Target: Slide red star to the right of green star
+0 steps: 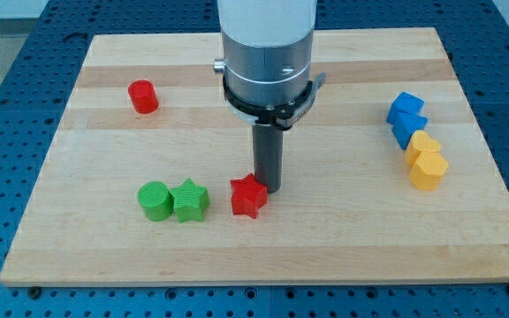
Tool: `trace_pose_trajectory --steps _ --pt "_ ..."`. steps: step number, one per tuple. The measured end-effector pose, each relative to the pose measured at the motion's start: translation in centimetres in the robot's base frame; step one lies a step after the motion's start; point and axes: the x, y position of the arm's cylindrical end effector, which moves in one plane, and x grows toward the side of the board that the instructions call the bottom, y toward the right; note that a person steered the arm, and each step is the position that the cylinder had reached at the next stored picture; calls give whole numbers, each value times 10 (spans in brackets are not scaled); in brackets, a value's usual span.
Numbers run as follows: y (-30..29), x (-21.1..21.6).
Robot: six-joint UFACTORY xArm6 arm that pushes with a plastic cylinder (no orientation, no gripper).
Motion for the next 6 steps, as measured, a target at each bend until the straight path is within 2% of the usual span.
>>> trace_pose_trajectory --steps 5,6 --pt "-33 0" --pt "-21 0"
